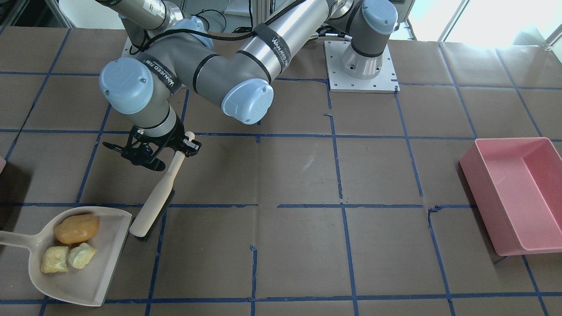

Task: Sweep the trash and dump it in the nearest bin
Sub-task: 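Sweep the yellow piece into the dustpan with the left gripper's brush, then lift the dustpan toward the black-bagged bin with the right gripper while the left withdraws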

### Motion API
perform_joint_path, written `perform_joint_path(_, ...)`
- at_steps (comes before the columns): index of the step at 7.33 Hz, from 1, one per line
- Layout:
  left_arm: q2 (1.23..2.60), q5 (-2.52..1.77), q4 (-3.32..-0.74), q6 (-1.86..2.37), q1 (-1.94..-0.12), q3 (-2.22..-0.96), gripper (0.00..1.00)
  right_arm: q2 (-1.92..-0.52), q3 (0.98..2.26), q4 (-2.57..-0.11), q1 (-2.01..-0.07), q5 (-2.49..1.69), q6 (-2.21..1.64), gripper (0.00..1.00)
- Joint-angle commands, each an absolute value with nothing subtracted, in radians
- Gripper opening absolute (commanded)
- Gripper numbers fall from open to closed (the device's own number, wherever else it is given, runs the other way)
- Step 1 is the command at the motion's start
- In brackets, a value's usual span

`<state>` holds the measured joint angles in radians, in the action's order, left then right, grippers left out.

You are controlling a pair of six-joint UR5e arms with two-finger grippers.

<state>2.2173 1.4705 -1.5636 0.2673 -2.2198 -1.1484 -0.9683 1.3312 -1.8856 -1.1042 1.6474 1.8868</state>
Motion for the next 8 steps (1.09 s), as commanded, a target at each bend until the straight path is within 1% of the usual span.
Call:
perform_joint_path(1,2.001,1.468,-1.501,0.362,-2.177,-1.5,0.0,-0.971,1.33,-1.885,-1.097,1.614,1.885,0.0)
perform_joint_path(3,1.823,1.46,-1.378,0.421,-2.146,-1.786,0.0,-0.989,1.321,-1.879,-1.082,1.605,1.887,0.0)
perform_joint_path(4,1.757,1.454,-1.292,0.422,-2.12,-1.887,0.0,-1.024,1.321,-1.875,-1.065,1.606,1.887,0.0)
perform_joint_path(5,1.743,1.457,-1.286,0.439,-2.106,-1.914,0.0,-1.064,1.319,-1.859,-1.03,1.605,1.887,0.0)
perform_joint_path(6,1.756,1.46,-1.284,0.489,-2.108,-1.924,0.0,-1.1,1.321,-1.849,-0.969,1.603,1.885,0.0)
perform_joint_path(8,1.758,1.468,-1.284,0.495,-2.109,-1.927,0.0,-1.217,1.313,-1.711,-0.783,1.563,1.884,0.0)
